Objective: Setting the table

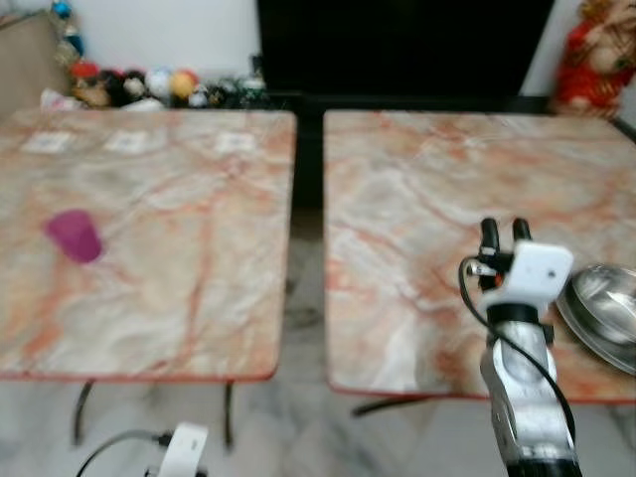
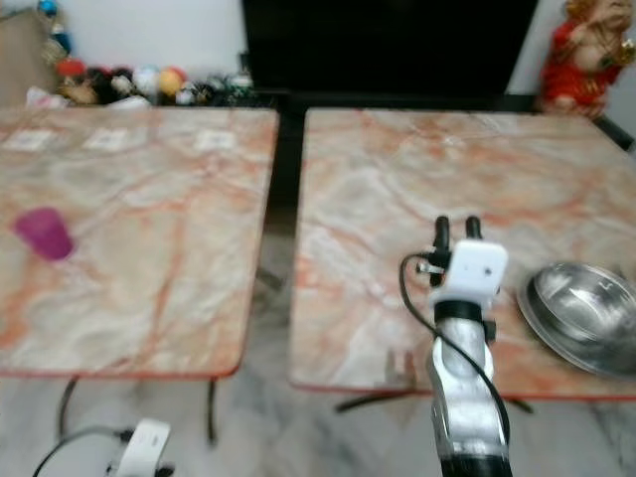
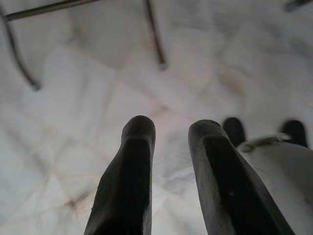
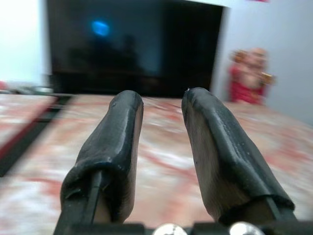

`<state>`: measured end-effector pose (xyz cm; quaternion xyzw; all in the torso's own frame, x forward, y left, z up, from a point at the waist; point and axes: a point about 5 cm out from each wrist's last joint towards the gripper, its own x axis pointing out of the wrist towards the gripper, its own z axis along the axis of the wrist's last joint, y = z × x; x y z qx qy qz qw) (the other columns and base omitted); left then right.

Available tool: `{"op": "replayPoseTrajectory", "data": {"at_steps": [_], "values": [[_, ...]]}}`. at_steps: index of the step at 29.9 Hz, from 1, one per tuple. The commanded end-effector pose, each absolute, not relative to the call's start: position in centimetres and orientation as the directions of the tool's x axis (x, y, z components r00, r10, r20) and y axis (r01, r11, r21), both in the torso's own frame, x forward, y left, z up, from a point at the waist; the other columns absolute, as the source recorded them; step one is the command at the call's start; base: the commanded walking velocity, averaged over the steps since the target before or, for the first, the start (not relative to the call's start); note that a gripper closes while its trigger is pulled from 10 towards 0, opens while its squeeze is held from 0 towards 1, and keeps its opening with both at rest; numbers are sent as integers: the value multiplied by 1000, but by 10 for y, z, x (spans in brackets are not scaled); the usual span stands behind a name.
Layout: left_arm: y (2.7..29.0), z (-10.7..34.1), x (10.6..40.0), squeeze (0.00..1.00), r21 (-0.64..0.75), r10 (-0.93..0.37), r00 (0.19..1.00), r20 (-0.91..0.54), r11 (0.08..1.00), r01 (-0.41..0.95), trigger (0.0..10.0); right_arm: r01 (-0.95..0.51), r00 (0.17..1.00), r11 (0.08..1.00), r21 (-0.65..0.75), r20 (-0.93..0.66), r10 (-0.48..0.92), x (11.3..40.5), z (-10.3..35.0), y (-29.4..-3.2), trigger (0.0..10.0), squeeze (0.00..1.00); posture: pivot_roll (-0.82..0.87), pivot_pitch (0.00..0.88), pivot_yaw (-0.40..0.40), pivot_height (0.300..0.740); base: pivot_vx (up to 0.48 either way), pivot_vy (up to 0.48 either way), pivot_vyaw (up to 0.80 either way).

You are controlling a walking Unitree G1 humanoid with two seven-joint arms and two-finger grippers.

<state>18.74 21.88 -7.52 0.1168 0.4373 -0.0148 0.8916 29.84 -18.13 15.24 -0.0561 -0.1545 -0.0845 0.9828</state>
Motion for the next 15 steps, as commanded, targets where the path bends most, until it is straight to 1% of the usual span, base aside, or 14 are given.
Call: {"op": "replayPoseTrajectory", "data": {"at_steps": [1,4,15], "values": [[220,-79,180,0,199,85,595,-800,971,129,10000,177,939,980,-89,314,-141,297,152,-182,10000,0,30,0,-12,740,0,476,800],[220,-79,180,0,198,83,595,-799,971,130,10000,173,939,982,-77,315,-141,297,152,-182,10000,0,30,0,-11,740,0,476,800],[220,-79,180,0,199,87,596,-798,972,125,10000,176,938,983,-59,312,-149,297,151,-182,10000,0,35,0,-14,740,0,476,0]]}}
